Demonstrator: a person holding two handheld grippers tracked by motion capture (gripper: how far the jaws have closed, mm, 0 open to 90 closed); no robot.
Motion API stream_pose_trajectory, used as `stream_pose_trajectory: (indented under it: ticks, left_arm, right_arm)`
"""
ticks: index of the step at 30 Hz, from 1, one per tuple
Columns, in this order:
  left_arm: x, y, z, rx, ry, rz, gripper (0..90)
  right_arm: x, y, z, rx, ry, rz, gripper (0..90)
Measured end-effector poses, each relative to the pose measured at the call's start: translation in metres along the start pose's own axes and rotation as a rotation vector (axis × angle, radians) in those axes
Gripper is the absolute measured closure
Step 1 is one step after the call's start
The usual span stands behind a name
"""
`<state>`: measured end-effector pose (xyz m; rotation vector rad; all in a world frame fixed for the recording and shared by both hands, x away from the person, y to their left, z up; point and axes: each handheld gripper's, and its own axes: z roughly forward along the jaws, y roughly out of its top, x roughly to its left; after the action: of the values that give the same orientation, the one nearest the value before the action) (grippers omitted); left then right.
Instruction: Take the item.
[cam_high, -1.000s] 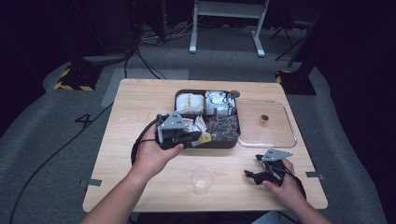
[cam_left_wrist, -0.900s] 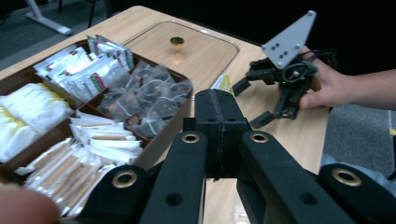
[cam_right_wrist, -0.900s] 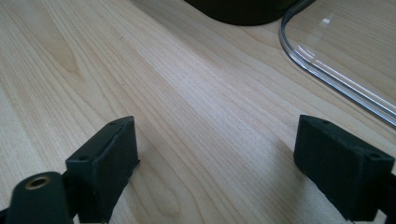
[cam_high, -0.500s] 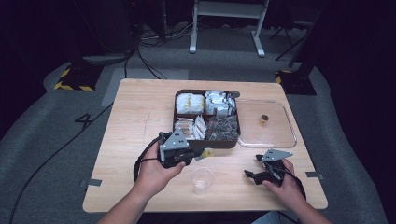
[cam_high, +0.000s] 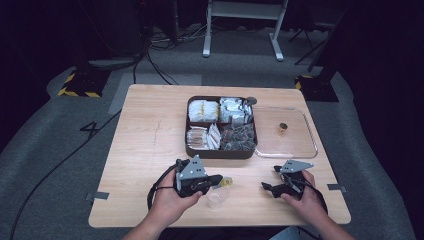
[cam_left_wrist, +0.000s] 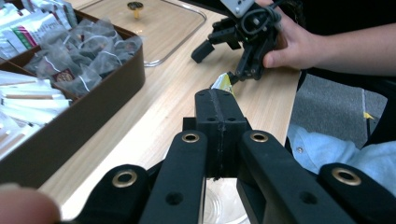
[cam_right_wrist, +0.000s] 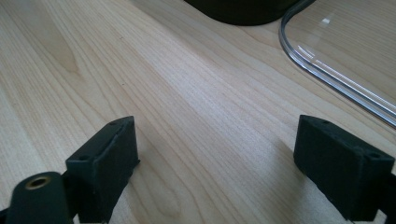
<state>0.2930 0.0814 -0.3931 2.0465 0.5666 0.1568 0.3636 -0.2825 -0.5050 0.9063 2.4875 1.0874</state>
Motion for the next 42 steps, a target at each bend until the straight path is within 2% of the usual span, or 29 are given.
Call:
stream_pose_trajectory:
  ticks: [13, 16, 18, 19, 20, 21, 22, 23, 24, 25, 27, 28, 29, 34, 37, 39, 42]
  left_arm:
    - [-0.003, -0.014, 0.008, 0.017, -0.002, 0.0, 90.0]
    - [-0.003, -0.015, 0.009, 0.019, -0.013, -0.005, 90.0]
    - [-0.003, -0.016, 0.011, 0.027, -0.041, -0.014, 90.0]
    - [-0.004, -0.016, 0.011, 0.025, -0.055, -0.024, 85.7]
    - [-0.004, -0.016, 0.012, 0.023, -0.075, -0.035, 77.4]
    - [-0.005, -0.016, 0.012, 0.016, -0.077, -0.042, 68.9]
    - [-0.005, -0.016, 0.012, 0.008, -0.066, -0.031, 61.4]
    - [-0.005, -0.016, 0.012, 0.008, -0.066, -0.031, 58.6]
    - [-0.005, -0.016, 0.011, 0.008, -0.049, -0.025, 56.1]
    - [-0.005, -0.016, 0.011, 0.008, -0.049, -0.025, 54.7]
    - [-0.003, -0.016, 0.01, -0.012, -0.022, -0.017, 50.3]
    - [-0.003, -0.016, 0.01, -0.012, -0.022, -0.017, 48.3]
    - [-0.001, -0.017, 0.009, -0.019, 0.007, -0.008, 46.6]
    - [0.005, -0.015, 0.001, -0.026, 0.062, -0.006, 41.9]
    - [0.007, -0.015, -0.002, -0.028, 0.079, -0.012, 40.3]
    - [0.013, -0.015, -0.012, -0.017, 0.133, -0.011, 39.1]
    - [0.017, -0.017, -0.019, 0.004, 0.172, -0.022, 38.1]
  right_arm:
    - [0.0, 0.0, 0.0, 0.0, 0.0, 0.0, 13.7]
    - [0.0, 0.0, 0.0, 0.0, 0.0, 0.0, 13.7]
    - [0.0, 0.0, 0.0, 0.0, 0.0, 0.0, 13.7]
    - [0.0, 0.0, 0.0, 0.0, 0.0, 0.0, 13.7]
    - [0.0, 0.0, 0.0, 0.0, 0.0, 0.0, 13.7]
    - [0.0, 0.0, 0.0, 0.0, 0.0, 0.0, 13.7]
    - [0.0, 0.0, 0.0, 0.0, 0.0, 0.0, 13.7]
    - [0.0, 0.0, 0.0, 0.0, 0.0, 0.0, 13.7]
    - [0.0, 0.0, 0.0, 0.0, 0.0, 0.0, 13.7]
    - [0.0, 0.0, 0.0, 0.0, 0.0, 0.0, 13.7]
    - [0.0, 0.0, 0.0, 0.0, 0.0, 0.0, 13.7]
    - [0.0, 0.0, 0.0, 0.0, 0.0, 0.0, 13.7]
    - [0.0, 0.0, 0.0, 0.0, 0.0, 0.0, 13.7]
    - [0.0, 0.0, 0.0, 0.0, -0.001, 0.002, 13.8]
    - [0.001, 0.0, 0.0, 0.0, -0.001, 0.002, 13.8]
    - [0.001, -0.001, -0.001, 0.0, -0.002, 0.002, 13.9]
    - [0.001, -0.001, -0.001, -0.001, -0.002, 0.003, 13.8]
